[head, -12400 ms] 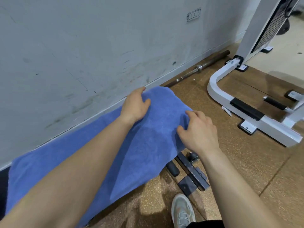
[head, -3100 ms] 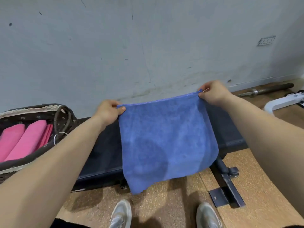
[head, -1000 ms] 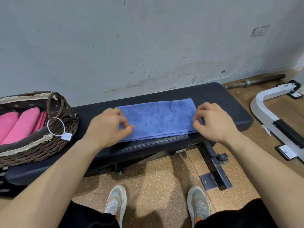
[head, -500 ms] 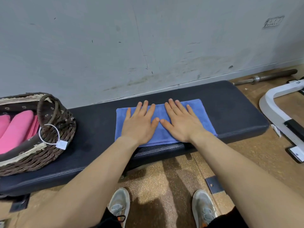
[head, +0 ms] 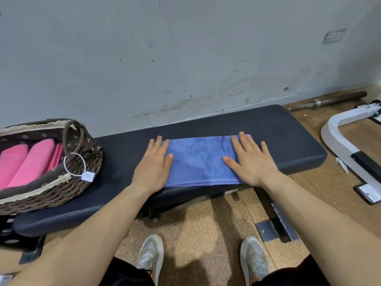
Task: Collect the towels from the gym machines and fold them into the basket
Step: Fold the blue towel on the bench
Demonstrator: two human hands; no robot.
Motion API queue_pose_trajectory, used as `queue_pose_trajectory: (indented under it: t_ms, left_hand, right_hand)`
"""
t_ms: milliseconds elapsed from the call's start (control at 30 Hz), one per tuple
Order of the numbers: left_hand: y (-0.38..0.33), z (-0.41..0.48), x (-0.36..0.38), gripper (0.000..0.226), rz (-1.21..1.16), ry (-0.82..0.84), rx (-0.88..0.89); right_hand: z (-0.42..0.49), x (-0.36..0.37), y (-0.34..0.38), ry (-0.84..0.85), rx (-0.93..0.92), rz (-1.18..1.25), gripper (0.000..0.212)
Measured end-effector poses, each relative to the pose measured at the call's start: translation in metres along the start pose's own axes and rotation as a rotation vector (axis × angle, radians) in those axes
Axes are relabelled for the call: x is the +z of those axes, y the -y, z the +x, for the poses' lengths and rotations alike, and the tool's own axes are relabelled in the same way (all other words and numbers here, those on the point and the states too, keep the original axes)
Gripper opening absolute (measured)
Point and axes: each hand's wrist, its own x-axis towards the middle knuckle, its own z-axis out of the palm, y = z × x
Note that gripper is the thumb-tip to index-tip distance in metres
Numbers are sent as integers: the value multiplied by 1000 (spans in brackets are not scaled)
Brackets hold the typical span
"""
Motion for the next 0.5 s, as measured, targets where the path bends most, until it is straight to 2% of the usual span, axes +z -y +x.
queue_pose_trajectory:
  t_ms: [100,200,300,400,500]
  left_hand:
    - [2,-7,-13,53,6,-183,-180]
    - [0,-9,-23,59,133,-98,-363]
    - [3,-2,-25,47,50,-6,-403]
    - [4,4,-30,25,-129,-17,-415]
    - [3,9,-38,22,-261,-45,-411]
  right_hand:
    - [-4,-16,4,-89,-134,101,70]
    - [-5,-28,17,-64,-302,241,54]
    - [-2,-30,31,3,-367,284,45]
    - [5,-28,36,38,-385,288,42]
    - [12,-24,38,75,-381,308,42]
